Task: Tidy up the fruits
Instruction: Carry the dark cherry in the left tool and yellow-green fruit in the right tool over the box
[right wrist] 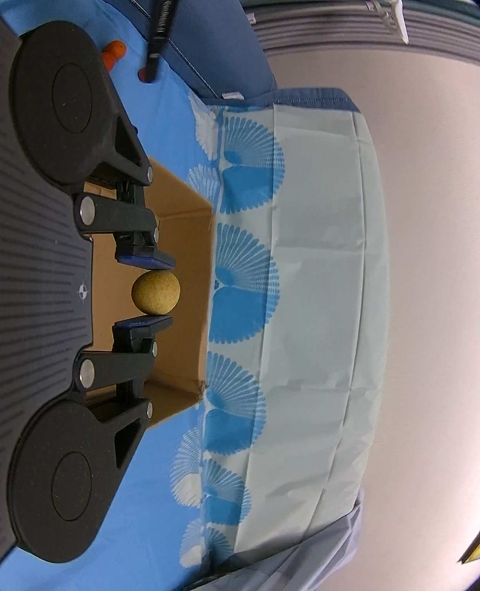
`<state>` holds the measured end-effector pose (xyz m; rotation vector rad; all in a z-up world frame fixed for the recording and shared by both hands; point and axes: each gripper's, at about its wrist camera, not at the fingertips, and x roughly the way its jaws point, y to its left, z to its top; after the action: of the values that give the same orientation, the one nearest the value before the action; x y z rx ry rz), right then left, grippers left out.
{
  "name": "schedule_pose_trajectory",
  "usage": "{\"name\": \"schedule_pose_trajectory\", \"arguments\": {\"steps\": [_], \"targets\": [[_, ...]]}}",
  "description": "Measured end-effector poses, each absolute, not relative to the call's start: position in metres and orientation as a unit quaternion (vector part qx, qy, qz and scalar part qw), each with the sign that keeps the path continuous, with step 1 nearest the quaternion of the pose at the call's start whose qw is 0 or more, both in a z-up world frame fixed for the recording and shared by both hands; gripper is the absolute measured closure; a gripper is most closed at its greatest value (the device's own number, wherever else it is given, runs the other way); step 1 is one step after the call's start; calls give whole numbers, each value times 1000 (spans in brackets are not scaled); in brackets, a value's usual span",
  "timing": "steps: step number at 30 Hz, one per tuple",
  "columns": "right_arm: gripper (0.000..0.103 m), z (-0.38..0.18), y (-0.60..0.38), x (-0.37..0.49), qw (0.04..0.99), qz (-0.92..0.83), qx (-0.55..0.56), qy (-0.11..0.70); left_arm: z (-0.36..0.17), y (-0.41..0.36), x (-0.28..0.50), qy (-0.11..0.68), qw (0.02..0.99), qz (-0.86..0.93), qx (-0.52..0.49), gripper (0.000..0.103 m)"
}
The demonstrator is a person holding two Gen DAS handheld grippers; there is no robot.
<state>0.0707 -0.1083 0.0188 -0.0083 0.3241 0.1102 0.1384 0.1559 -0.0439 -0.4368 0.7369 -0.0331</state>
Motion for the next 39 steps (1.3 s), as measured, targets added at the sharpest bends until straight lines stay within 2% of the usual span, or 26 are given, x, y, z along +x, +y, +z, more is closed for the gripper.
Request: {"name": "schedule_pose_trajectory", "arguments": {"steps": [3,5,6,9,16,22,34,37,38,39], "targets": [[76,17,-113,73,985,50,3,166,-69,157,152,438,867,-31,-237,80],[76,16,-114,75,985,49,4,168,-84,152,157,487,833,-60,-253,57],[76,15,-114,76,984,49,5,171,-90,148,156,507,822,-69,-251,56],[76,14,-115,77,984,49,5,171,-96,129,144,541,808,-79,-221,56],[76,16,-118,74,984,51,10,170,-91,106,112,541,820,-104,-155,56],[75,16,-119,67,984,50,9,169,-99,73,110,545,826,-139,-34,56],[75,14,-130,59,983,45,-6,177,-112,52,118,521,833,-179,45,60],[75,12,-134,57,982,44,-9,181,-111,50,107,517,833,-190,55,66],[75,12,-135,57,982,43,-10,182,-111,50,107,517,831,-197,55,75],[75,11,-135,56,982,43,-11,183,-110,50,106,518,829,-205,52,79]]}}
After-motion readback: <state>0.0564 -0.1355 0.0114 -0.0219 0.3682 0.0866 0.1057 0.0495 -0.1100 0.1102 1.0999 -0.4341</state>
